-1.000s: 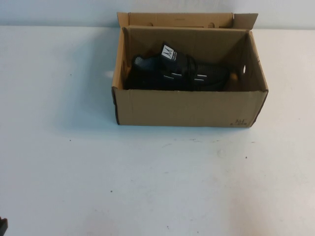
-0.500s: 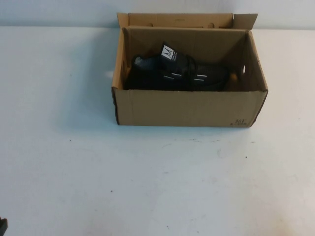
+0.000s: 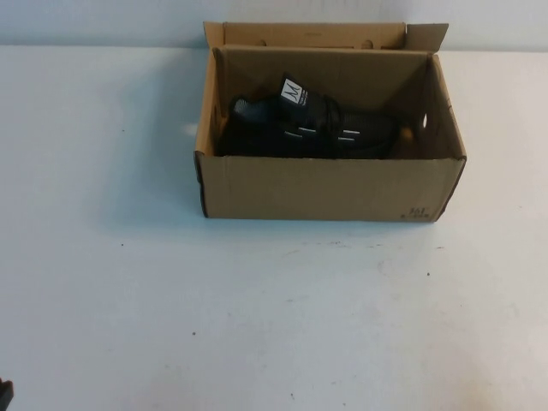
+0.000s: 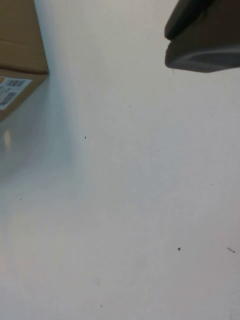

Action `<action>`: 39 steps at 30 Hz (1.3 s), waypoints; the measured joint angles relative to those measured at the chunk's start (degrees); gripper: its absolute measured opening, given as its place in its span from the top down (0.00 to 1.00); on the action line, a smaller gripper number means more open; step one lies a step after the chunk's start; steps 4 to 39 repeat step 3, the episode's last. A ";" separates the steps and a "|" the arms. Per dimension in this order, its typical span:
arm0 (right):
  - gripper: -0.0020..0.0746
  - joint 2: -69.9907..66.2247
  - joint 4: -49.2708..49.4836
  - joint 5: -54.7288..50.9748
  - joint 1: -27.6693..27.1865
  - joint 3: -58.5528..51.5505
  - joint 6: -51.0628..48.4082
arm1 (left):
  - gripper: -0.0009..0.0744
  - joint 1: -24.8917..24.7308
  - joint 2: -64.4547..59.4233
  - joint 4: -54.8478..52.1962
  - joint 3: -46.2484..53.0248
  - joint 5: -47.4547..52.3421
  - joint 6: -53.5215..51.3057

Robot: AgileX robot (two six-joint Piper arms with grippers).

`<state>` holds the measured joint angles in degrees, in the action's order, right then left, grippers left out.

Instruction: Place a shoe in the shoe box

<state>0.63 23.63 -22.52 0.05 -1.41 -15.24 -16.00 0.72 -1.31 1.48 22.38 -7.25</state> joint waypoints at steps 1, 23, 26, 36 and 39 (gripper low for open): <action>0.99 0.00 0.04 0.00 0.00 0.00 0.00 | 0.99 0.00 0.00 0.00 0.00 0.00 0.00; 0.99 0.11 0.13 0.00 0.00 0.00 0.00 | 0.99 0.00 0.00 0.00 0.00 0.00 0.00; 0.99 0.11 0.13 0.00 0.00 0.00 0.00 | 0.99 0.00 0.00 0.00 0.00 0.00 0.00; 0.99 0.11 0.13 0.00 0.00 0.00 0.00 | 0.99 0.00 0.00 0.00 0.00 0.00 0.00; 0.99 0.11 0.13 0.00 0.00 0.00 0.00 | 0.99 0.00 0.00 0.00 0.00 0.00 0.00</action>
